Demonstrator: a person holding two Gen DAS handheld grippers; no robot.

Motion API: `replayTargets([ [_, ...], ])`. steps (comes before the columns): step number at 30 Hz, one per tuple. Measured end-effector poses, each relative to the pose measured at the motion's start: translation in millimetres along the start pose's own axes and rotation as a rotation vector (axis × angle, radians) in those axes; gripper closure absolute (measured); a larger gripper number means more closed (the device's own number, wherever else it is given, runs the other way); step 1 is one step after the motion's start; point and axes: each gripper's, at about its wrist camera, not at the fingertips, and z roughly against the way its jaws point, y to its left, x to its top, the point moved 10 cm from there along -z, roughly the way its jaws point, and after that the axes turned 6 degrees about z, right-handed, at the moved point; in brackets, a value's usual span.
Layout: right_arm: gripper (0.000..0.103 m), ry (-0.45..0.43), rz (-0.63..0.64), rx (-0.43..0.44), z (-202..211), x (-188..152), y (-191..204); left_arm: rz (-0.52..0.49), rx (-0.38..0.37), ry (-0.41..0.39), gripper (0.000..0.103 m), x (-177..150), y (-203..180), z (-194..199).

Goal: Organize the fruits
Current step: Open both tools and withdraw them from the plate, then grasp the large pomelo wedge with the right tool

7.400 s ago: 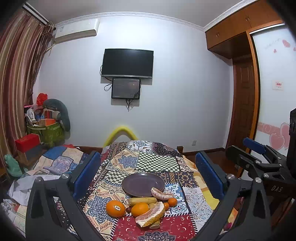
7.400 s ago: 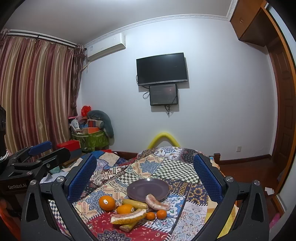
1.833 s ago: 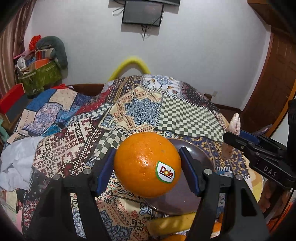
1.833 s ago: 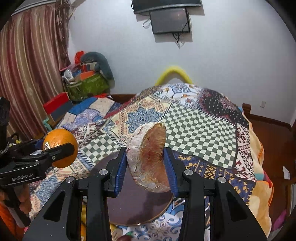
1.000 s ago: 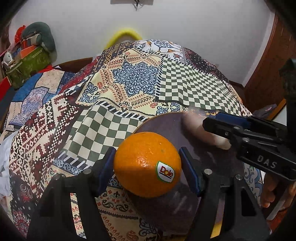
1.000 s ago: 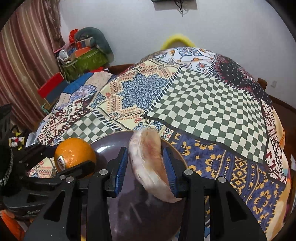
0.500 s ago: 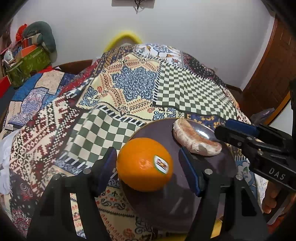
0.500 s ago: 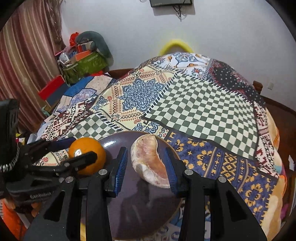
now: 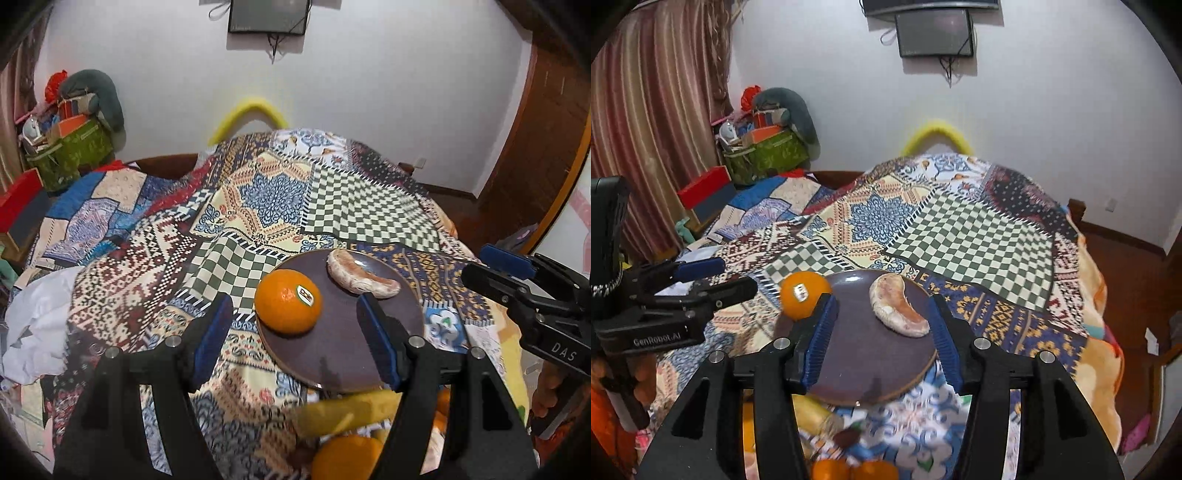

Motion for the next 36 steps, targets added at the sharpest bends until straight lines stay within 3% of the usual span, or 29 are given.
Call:
replayTargets([
  [7,0.046,-0.031,0.005,-0.008,43,-17,15,0.0,-0.001,-0.028,0.03,-18,-3,43],
  [14,0.039,-0.022,0.002,-0.012,67,-48,28,-0.026,0.031,0.008,0.026,-66,4,65],
  [23,0.039,0.079,0.034,-0.04,62,-104,42,-0.032,0.077,0.13,0.026,-136,29,53],
  [31,0.039,0.183,0.037,-0.033,44,-144,53,0.021,0.077,0.233,0.026,-177,47,28],
  [36,0.039,0.22,0.037,-0.019,32,-152,57,-0.011,0.095,0.217,0.025,-181,40,28],
])
